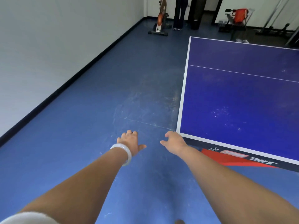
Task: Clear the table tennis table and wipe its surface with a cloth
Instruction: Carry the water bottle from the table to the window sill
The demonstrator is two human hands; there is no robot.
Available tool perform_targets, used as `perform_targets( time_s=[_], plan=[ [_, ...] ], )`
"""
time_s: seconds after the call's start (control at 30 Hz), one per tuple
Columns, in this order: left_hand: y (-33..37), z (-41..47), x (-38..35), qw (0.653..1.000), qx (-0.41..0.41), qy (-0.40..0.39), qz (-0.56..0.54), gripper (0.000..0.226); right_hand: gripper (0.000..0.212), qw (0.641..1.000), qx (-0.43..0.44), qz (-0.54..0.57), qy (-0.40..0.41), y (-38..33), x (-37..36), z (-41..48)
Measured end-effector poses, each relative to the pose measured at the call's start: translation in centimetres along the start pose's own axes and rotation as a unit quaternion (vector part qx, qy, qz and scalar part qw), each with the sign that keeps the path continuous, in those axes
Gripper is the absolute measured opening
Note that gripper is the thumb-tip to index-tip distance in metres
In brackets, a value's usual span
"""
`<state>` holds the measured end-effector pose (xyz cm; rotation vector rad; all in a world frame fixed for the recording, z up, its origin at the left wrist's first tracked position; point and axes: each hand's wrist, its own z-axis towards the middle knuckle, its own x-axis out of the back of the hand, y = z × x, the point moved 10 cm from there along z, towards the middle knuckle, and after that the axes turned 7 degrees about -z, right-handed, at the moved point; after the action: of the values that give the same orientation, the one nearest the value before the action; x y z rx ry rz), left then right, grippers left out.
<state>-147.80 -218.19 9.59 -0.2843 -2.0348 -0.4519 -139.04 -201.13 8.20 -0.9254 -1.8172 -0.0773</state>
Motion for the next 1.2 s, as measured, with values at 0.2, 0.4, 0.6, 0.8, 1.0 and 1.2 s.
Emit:
perform_targets(
  time_s=[0.2, 0.4, 0.6, 0.8, 1.0, 1.2],
  plan=[
    [-2.8, 9.6, 3.4, 1.0, 0.0, -0.013, 0.004, 0.073, 0.054, 1.0, 0.001, 0.02, -0.001, -5.1, 1.2, 8.9],
    [-1.1, 22.4, 10.1, 1.0, -0.004, 0.015, 0.005, 0.072, 0.052, 1.0, 0.006, 0.015, -0.011, -7.7, 6.0, 22.4],
    [1.6, 34.0, 16.8, 0.999, -0.016, 0.02, -0.019, 0.071, 0.052, 1.0, -0.012, 0.008, -0.022, -9.9, 11.8, 34.5],
    [1.9, 46.0, 21.6, 0.999, -0.031, 0.008, -0.02, 0.072, 0.052, 0.999, -0.041, -0.016, -0.028, -12.0, 15.4, 45.4],
    [0.6, 60.4, 27.7, 0.997, -0.073, -0.001, 0.001, 0.07, 0.053, 0.995, -0.1, -0.011, -0.012, -15.6, 19.1, 58.4],
    [0.0, 73.6, 34.2, 0.992, -0.119, -0.038, 0.018, 0.068, 0.056, 0.984, -0.171, 0.047, 0.004, -18.4, 23.9, 68.7]
  ],
)
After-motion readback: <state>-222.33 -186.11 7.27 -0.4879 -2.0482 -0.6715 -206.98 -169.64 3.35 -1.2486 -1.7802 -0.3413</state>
